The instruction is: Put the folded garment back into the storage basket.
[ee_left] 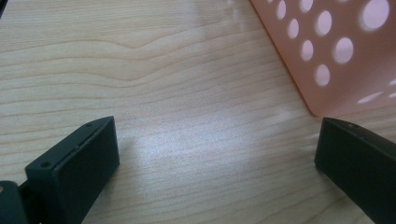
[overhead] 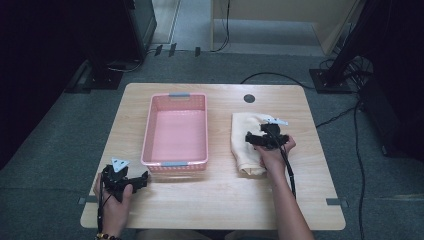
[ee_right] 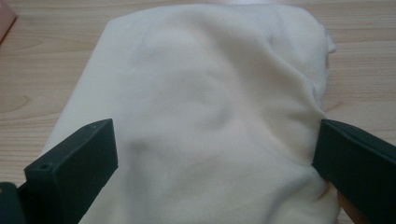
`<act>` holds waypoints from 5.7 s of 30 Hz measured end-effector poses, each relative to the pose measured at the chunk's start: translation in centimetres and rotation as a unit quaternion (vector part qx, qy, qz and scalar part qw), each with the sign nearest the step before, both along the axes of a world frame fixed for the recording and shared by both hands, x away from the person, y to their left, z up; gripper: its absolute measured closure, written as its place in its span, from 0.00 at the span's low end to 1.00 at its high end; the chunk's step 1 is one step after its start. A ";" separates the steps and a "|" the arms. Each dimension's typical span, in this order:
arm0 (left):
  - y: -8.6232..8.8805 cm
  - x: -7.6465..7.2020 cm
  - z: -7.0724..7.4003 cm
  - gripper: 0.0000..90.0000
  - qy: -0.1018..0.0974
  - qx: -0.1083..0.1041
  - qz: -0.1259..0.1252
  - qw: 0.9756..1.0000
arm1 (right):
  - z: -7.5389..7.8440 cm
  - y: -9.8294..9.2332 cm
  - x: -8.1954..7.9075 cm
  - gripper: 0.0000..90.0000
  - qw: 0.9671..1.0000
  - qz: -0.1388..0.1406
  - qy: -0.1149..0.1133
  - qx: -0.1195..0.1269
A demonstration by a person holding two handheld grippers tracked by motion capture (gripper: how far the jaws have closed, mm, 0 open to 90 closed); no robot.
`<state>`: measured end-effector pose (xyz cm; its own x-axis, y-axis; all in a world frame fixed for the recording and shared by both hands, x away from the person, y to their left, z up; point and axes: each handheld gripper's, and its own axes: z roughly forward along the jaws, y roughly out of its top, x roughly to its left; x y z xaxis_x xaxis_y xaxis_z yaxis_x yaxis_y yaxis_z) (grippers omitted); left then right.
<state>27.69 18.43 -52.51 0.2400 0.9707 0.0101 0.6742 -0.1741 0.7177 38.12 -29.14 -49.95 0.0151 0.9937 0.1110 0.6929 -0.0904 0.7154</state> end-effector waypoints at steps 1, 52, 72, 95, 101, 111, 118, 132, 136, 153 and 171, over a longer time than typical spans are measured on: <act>0.0 0.0 0.0 0.00 0.000 0.000 0.000 1.000 | 0.0 0.0 0.0 0.00 1.000 0.000 -0.001 -0.001; 0.0 0.0 0.0 0.00 -0.001 0.000 -0.004 1.000 | -2.3 0.7 -1.0 0.42 0.995 0.088 -0.024 -0.037; -0.1 0.0 0.0 0.00 0.000 0.000 -0.008 1.000 | -2.3 2.4 -2.4 0.70 0.993 0.080 -0.048 -0.075; -0.2 0.1 0.0 0.00 0.000 0.000 -0.014 1.000 | -2.3 2.5 -3.1 0.72 0.992 0.092 -0.051 -0.066; -0.2 0.1 0.0 0.00 0.000 0.000 -0.015 1.000 | -1.4 1.8 -3.2 0.73 0.995 0.085 -0.046 0.000; -0.2 0.1 0.0 0.00 0.000 0.000 -0.017 1.000 | 0.9 2.4 -4.0 0.73 0.993 0.077 -0.078 0.036; -0.2 0.1 0.0 0.00 0.000 0.000 -0.017 1.000 | 2.6 2.6 -4.2 0.73 0.993 0.072 -0.085 0.046; -0.2 0.0 0.0 0.00 0.000 0.000 -0.015 1.000 | 6.6 3.4 -3.9 0.73 0.990 0.077 -0.095 0.067; -0.2 0.0 0.0 0.00 -0.001 -0.001 -0.012 1.000 | 7.8 3.7 -3.6 0.73 0.990 0.074 -0.093 0.080; 0.0 -0.2 0.0 0.00 -0.001 -0.002 0.005 1.000 | 10.9 5.8 -2.9 0.72 0.987 0.081 -0.103 0.095; 0.1 -0.4 0.0 0.00 -0.001 -0.002 0.014 1.000 | 13.0 8.9 -1.9 0.72 0.983 0.102 -0.108 0.109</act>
